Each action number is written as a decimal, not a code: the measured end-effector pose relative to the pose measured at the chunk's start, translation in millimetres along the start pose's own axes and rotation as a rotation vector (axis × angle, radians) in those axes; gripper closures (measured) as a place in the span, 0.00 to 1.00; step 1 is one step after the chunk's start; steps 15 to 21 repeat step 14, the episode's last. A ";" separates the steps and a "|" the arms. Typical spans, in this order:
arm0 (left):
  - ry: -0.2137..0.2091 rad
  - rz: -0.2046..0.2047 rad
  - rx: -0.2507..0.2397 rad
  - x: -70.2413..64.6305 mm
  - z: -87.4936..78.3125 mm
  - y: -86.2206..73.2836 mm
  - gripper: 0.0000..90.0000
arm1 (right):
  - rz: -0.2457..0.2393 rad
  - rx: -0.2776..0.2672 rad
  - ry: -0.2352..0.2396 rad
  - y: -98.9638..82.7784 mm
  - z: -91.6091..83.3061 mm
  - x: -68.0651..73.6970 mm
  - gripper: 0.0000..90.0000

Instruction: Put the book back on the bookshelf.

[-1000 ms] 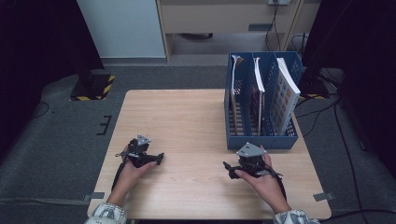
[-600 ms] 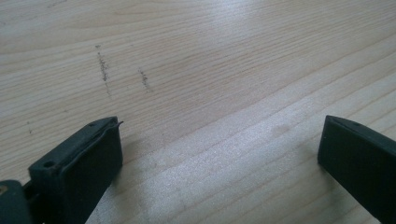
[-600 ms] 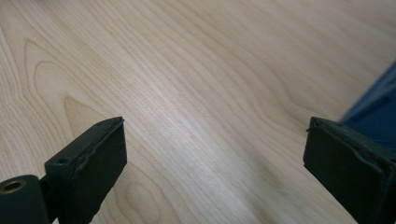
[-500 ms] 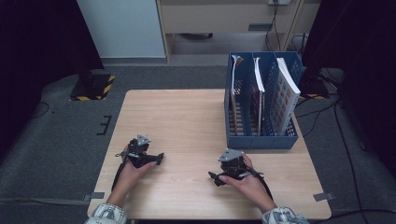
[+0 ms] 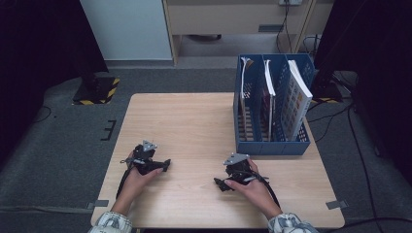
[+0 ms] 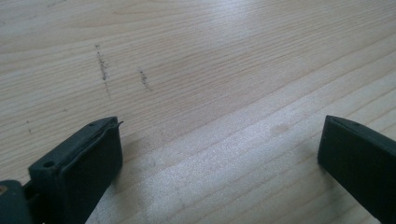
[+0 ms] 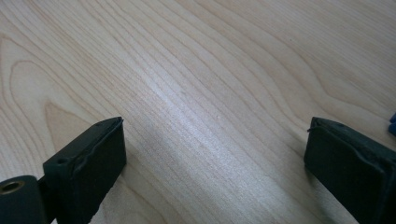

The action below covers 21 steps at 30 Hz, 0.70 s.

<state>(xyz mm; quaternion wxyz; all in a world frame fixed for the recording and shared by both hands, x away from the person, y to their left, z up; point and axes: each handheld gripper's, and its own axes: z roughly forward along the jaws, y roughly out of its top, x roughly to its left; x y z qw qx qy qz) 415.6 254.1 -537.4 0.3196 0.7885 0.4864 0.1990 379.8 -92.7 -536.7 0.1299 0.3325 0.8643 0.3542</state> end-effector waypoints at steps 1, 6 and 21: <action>0.000 0.000 0.000 0.0 0.0 0.0 0.00 | 0.000 0.000 0.000 0.0 0.0 0.0 0.06; 0.000 0.000 0.000 0.0 0.0 0.0 0.00 | 0.005 -0.017 -0.008 0.7 3.4 1.4 0.04; 0.000 0.000 0.000 0.0 0.0 0.0 0.00 | 0.009 -0.018 -0.012 1.0 4.7 2.0 0.03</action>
